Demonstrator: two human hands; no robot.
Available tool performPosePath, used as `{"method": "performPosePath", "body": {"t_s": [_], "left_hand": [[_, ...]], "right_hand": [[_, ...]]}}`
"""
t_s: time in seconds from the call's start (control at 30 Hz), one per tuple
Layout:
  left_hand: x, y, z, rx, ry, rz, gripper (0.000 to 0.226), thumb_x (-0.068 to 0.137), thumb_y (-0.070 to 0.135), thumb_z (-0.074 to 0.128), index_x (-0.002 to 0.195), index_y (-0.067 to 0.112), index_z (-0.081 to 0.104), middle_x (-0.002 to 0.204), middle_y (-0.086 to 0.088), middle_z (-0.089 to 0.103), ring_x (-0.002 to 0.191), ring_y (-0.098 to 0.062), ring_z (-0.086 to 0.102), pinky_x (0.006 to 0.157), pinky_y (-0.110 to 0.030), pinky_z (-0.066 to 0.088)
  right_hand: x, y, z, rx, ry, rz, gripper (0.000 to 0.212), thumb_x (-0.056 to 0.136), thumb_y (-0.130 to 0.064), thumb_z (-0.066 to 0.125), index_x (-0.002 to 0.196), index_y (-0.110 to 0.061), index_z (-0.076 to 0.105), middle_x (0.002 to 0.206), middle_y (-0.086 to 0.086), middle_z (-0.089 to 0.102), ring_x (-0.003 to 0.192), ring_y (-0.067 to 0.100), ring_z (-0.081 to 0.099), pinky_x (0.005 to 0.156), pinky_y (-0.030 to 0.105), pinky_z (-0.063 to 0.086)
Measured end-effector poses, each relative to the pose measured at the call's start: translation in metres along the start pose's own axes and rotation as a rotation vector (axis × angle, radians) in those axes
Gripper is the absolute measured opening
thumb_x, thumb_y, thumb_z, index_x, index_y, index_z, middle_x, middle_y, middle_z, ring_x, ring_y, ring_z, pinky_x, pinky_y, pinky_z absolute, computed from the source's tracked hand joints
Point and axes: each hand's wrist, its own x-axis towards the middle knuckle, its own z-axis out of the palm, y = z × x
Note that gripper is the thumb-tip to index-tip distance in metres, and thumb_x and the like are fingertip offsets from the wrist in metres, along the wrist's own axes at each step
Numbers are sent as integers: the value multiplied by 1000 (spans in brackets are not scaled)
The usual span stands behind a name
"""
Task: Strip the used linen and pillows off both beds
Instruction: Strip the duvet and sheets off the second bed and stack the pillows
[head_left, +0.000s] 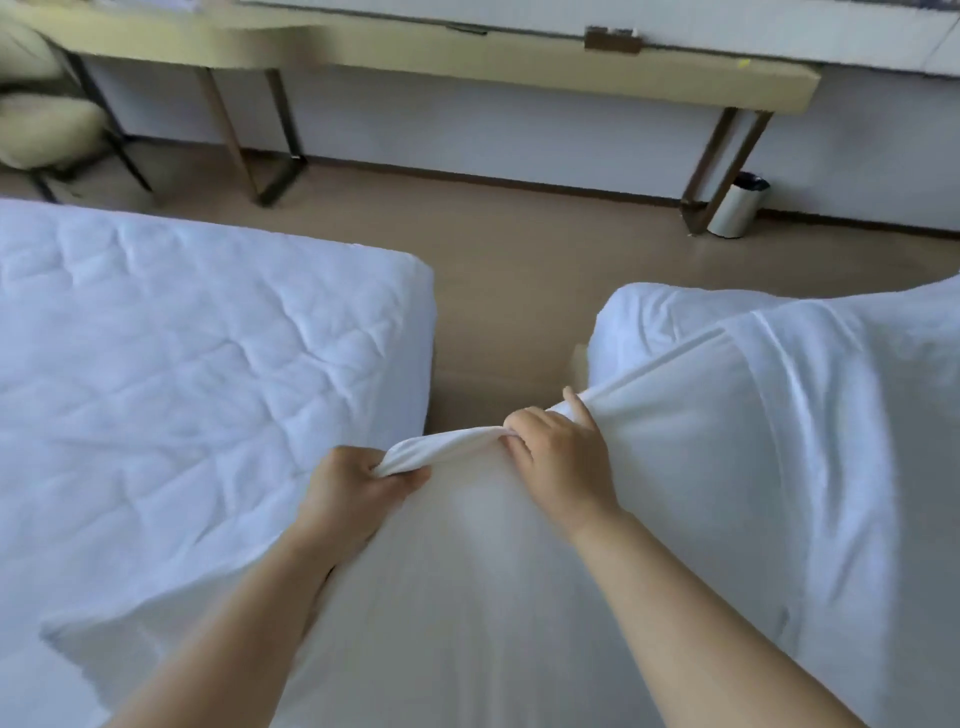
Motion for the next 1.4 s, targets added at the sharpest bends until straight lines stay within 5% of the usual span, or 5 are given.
{"method": "performPosePath", "body": {"t_s": [0.4, 0.57, 0.67, 1.0, 1.4], "left_hand": [[-50, -160, -175, -884, 540, -496, 30, 70, 26, 72, 69, -2, 60, 56, -12, 60, 47, -21, 57, 52, -26, 43], [-73, -245, -181, -882, 832, -749, 27, 68, 20, 76, 62, -1, 61, 43, -4, 60, 46, -17, 55, 40, -17, 41], [-91, -284, -179, -849, 902, -970, 34, 80, 16, 69, 99, -12, 65, 91, -25, 69, 89, -32, 63, 71, -31, 48], [-59, -315, -185, -984, 802, -864, 38, 69, 47, 66, 94, 18, 65, 96, -6, 67, 90, -24, 63, 82, -36, 51], [-47, -303, -275, -393, 1128, -908, 22, 91, 17, 50, 73, 6, 56, 75, -14, 55, 76, -29, 47, 60, -23, 39]], "right_hand": [[118, -307, 101, 472, -81, -675, 29, 73, -25, 42, 57, -15, 65, 55, 0, 65, 51, 15, 64, 98, 36, 25], [81, -385, 150, 314, -789, -777, 39, 95, -27, 36, 129, -15, 51, 146, 6, 38, 141, 16, 23, 115, 41, -5], [54, -369, 186, 99, -681, -844, 53, 89, -36, 38, 138, -17, 39, 151, 11, 29, 139, 22, 30, 114, 42, -4], [112, -268, 229, 714, -980, 422, 85, 88, -38, 56, 149, -15, 2, 156, 4, 12, 142, 24, 20, 116, 42, 18], [80, -308, 224, 1014, -978, 441, 54, 92, -4, 48, 141, -10, 26, 137, 11, 46, 120, 24, 48, 100, 30, 39]]}}
